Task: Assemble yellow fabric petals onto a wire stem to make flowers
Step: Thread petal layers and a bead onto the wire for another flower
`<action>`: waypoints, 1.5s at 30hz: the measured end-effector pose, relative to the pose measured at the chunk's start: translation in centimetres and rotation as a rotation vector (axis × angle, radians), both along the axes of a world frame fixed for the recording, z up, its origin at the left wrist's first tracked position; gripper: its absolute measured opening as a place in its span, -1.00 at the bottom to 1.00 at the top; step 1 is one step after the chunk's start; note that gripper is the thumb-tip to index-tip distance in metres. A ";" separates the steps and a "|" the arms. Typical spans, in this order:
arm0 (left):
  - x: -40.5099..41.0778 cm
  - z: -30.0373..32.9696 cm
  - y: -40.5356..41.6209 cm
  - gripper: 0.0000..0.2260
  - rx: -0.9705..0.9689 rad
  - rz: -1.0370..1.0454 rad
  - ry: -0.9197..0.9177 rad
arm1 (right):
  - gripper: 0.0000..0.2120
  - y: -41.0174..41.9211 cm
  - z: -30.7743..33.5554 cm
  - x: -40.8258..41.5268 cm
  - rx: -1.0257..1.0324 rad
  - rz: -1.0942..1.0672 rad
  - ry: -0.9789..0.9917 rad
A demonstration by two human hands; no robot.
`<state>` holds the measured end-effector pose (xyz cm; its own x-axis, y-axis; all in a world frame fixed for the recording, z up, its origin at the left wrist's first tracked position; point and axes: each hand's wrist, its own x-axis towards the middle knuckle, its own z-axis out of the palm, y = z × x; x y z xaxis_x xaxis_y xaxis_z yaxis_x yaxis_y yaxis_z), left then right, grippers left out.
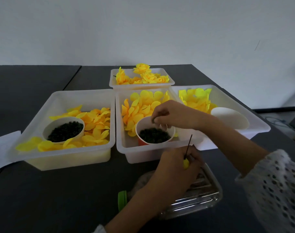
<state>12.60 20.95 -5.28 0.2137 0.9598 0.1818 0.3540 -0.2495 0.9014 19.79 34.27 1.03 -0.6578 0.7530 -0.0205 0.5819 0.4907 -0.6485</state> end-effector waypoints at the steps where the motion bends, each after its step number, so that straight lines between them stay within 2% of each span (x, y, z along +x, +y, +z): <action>1: 0.1 0.0 -0.1 -0.89 -0.012 0.010 0.007 | -0.84 -1.0 0.8 1.0 -0.081 -0.014 0.101; 4: 0.0 0.2 0.0 -0.90 -0.022 0.007 0.007 | -0.76 -3.2 3.1 3.4 -0.326 -0.049 0.355; 6: -0.1 0.4 -0.1 -0.86 0.009 0.001 -0.011 | -0.74 -4.7 4.4 4.9 -0.402 -0.054 0.426; 12: 0.2 0.4 -0.3 -0.78 0.063 -0.006 0.004 | -0.69 -8.3 6.2 7.6 -0.536 0.000 0.364; 17: 0.3 0.4 -0.4 -0.76 0.088 -0.004 0.017 | -0.72 -9.0 5.3 7.6 -0.537 -0.044 0.322; 28: 0.3 0.3 -0.3 -0.73 0.076 0.019 0.017 | -0.76 -8.9 3.4 7.1 -0.564 -0.043 0.379; 37: 0.4 0.2 -0.2 -0.74 0.075 0.008 0.018 | -0.76 -8.6 3.7 7.2 -0.501 -0.041 0.288; 41: 0.3 0.2 -0.1 -0.75 0.068 0.004 0.017 | -0.76 -8.8 3.8 7.4 -0.232 -0.103 0.120; 45: 0.3 0.1 -0.1 -0.74 0.059 -0.004 0.010 | -0.84 -9.3 4.0 7.7 -0.086 -0.064 0.215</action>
<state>12.86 20.83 -5.17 0.2198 0.9466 0.2359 0.3619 -0.3037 0.8814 27.47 25.00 4.99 -0.6047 0.7949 0.0487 0.4543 0.3945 -0.7988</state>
